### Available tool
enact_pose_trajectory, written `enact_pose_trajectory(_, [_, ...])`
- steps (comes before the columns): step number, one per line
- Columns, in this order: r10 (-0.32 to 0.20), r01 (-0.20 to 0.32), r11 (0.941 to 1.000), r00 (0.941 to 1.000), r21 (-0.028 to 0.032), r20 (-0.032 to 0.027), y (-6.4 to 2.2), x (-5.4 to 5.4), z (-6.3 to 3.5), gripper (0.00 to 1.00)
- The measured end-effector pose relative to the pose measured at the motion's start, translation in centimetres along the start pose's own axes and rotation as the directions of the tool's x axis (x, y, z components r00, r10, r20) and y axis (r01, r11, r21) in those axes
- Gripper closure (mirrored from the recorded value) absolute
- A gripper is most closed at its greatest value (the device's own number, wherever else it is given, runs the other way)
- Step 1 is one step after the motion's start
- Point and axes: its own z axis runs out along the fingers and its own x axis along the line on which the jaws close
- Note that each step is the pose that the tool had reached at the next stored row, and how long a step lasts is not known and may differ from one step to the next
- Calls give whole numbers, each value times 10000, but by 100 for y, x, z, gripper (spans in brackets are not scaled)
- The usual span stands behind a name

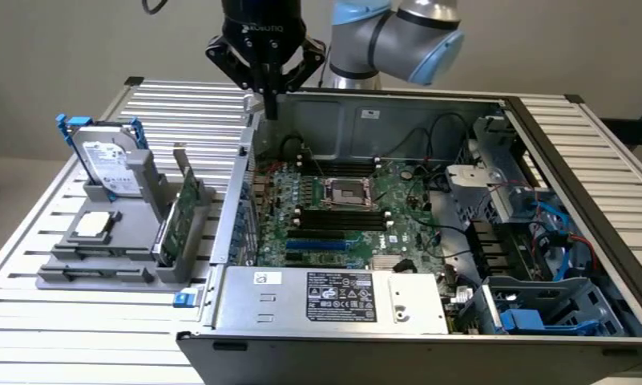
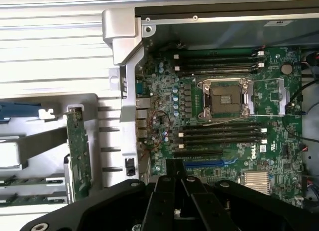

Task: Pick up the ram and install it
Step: 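Reach for the ram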

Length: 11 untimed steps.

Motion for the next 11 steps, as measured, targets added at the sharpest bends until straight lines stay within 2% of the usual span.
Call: enact_pose_trajectory(11, [1, -1, 10000, 10000, 0, 2, -49, 497, 3, 89])
